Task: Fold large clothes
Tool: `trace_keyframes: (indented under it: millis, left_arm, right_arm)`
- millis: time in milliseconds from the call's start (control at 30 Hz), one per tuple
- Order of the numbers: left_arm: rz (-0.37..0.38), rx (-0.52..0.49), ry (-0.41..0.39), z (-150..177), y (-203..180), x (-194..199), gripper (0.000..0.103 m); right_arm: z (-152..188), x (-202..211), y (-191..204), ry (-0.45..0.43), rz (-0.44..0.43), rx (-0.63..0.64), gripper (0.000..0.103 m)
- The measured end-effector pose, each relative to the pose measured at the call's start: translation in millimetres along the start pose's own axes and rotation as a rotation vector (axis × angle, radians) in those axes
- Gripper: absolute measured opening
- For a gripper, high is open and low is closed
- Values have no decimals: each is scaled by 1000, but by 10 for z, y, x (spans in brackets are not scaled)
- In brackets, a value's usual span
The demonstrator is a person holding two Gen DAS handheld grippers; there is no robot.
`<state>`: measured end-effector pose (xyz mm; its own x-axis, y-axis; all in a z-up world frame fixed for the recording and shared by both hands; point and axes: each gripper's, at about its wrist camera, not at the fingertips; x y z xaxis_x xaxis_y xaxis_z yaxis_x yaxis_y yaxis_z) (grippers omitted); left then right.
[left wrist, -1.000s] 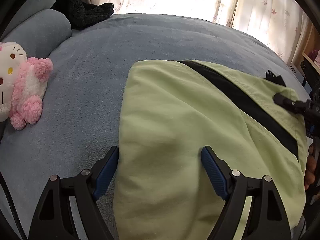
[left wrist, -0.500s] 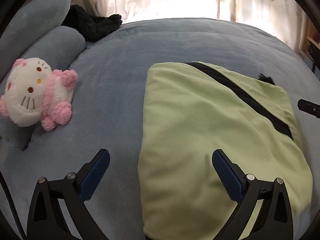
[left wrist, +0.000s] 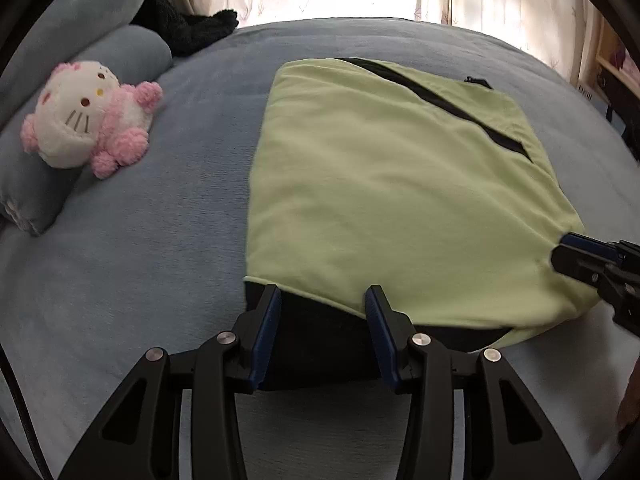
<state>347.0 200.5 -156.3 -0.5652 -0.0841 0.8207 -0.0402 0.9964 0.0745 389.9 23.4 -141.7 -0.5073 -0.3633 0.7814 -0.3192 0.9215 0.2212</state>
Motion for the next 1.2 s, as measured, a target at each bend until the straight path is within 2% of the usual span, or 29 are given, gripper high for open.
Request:
trace_keyframes:
  millis: [67,133,233,333,467,533,633,800,1033,1100,1200]
  left_arm:
    - [-16,-14,0,33,9,23,45]
    - [-2,-7,2,39,71,12,50]
    - [31,42,21,41,151,26,52]
    - [33,70,41,67,189,91,54]
    - [38,37,58,160,108,380,58]
    - [36,23,41,216,43,617,74]
    - [44,32,2,271,-18,1033,83]
    - [71,39,-30,366,-195,1648,90]
    - [94,5,-71,551,-536,2413,95]
    - [110,-4,-93,623,-638,2632,98]
    - [124,-22,-127,723,-810,2940,101]
  right_arm:
    - [129,16,-186,8,10,-18,3]
    - [202,96,-303,18,-1,-43,3]
    - [209,203,-330,23,9,-66,8]
    - [216,307,-312,35,19,-80,8]
    - [269,529,-262,59,22,-92,8]
    - [295,735,-223,56,17,-101,8]
    - [311,1081,-130,35,28,-89,9]
    - [363,1728,11,-9,37,-77,45]
    - [565,2657,175,-59,62,-41,49]
    - [639,2890,212,-77,76,-29,56]
    - [765,3212,251,-108,86,-22,61]
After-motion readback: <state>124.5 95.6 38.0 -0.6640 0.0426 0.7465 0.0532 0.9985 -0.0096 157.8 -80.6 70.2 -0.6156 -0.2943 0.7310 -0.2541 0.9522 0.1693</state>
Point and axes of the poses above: each gripper's, at about its wrist camera, not at the fingertips, and x roughly against the way its jaws point, y to its left, z to its underside
